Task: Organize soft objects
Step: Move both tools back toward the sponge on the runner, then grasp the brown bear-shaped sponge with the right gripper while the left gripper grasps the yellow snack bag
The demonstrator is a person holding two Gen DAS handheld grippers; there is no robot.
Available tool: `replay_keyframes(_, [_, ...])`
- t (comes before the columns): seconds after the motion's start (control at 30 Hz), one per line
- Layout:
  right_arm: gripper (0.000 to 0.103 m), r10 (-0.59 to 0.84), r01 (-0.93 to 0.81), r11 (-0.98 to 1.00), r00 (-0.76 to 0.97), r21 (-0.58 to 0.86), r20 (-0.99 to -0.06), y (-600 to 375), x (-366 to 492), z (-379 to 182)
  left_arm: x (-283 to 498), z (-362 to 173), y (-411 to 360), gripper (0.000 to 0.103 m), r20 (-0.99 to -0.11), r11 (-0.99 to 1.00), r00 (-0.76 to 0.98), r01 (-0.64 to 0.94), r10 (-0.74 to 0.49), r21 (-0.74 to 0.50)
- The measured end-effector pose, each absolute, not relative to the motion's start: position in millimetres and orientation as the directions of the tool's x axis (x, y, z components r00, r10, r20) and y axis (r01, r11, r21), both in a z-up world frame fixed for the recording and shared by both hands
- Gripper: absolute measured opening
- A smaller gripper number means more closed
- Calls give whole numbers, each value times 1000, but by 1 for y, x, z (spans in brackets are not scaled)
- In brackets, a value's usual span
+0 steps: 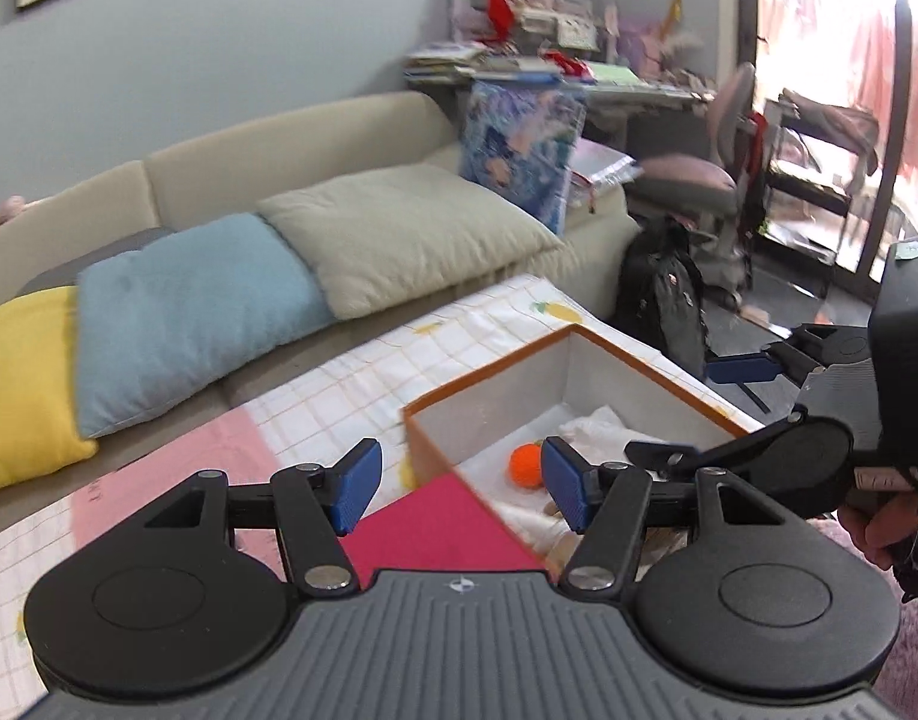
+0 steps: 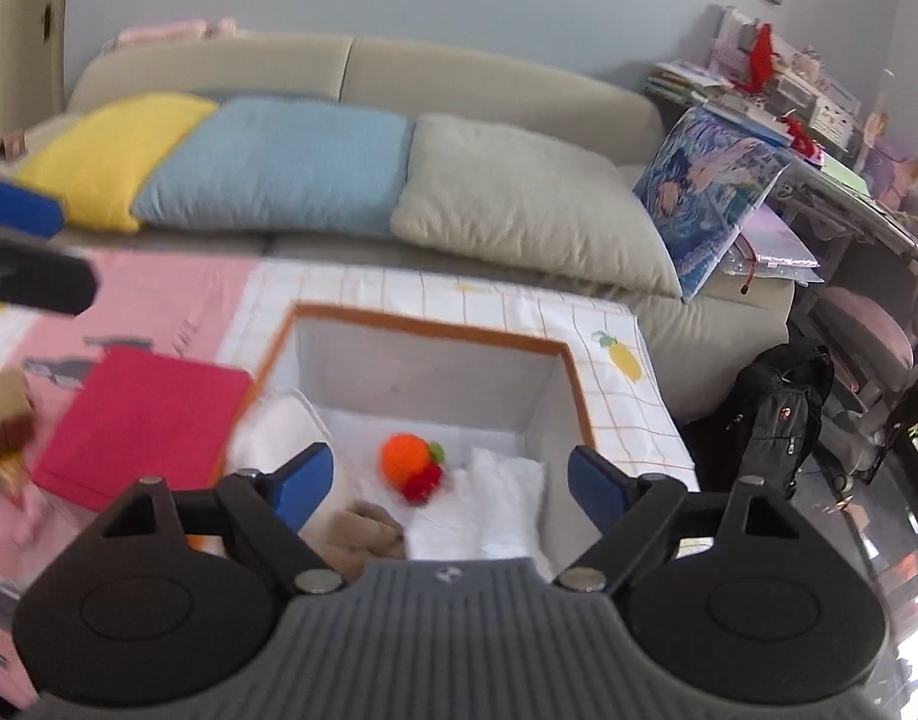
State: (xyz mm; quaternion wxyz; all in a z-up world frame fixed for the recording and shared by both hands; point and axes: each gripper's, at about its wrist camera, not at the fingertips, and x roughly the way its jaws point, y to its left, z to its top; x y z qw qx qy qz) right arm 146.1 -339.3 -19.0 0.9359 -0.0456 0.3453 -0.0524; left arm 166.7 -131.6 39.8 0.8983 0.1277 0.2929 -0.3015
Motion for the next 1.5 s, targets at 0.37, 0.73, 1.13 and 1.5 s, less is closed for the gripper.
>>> replay_keyframes(0.37, [84,-19,54,998,788,39,-615,-246,101,-24,118,2,-22,72,-619,938,728,345,-294,-39])
replay_keyframes(0.73, [81,68,-104,994,739,-13,-670,-179,93,-48,108,-47,31,71,-703,973,677,211,-216,-95])
replay_keyframes(1.13, [58,209,-328,944,703,-49,-680,-128,113,-68,133,-72,55,71,-727,972,654,220,-210,-84])
replay_keyframes(1.5, [71,298,-481,875,632,-60,-716,-73,180,-89,167,-88,84,69,-763,991,636,125,-113,-42])
